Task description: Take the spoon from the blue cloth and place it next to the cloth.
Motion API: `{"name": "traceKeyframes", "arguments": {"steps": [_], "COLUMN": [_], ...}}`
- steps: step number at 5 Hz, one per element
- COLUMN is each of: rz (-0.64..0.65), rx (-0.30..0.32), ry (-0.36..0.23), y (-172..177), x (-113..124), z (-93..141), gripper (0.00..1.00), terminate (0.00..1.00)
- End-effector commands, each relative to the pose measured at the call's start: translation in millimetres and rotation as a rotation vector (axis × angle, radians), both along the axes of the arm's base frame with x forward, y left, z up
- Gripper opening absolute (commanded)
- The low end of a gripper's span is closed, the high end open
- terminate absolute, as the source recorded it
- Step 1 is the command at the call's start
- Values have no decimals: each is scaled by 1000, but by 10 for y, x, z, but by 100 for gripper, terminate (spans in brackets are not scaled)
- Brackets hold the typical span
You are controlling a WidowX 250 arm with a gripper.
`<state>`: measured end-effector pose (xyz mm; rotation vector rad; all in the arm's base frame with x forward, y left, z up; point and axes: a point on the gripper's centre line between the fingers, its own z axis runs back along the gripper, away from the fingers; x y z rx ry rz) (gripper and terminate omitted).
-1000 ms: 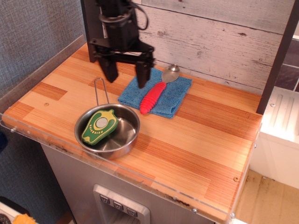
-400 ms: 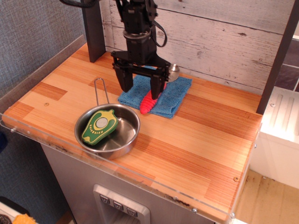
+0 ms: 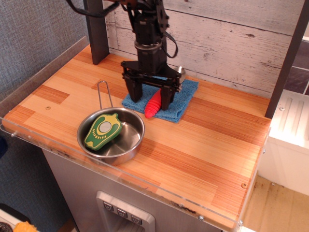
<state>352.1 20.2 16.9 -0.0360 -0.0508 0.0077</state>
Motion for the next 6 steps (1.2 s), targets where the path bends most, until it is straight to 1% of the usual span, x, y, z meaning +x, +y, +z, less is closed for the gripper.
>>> {"name": "traceKeyframes", "arguments": {"steps": [1, 2, 3, 4, 5, 6], "rz": [-20, -27, -25, -5, -1, -3], "rx": [11, 9, 8, 13, 6, 11], "ry": [-41, -39, -46, -43, -31, -35], "y": [-71, -104, -121, -118, -101, -88], "x": [80, 59, 29, -20, -45, -12], "z": [67, 85, 183, 262, 268, 265], "gripper": [0, 0, 100, 100, 100, 100], "terminate": [0, 0, 0, 0, 0, 0]}}
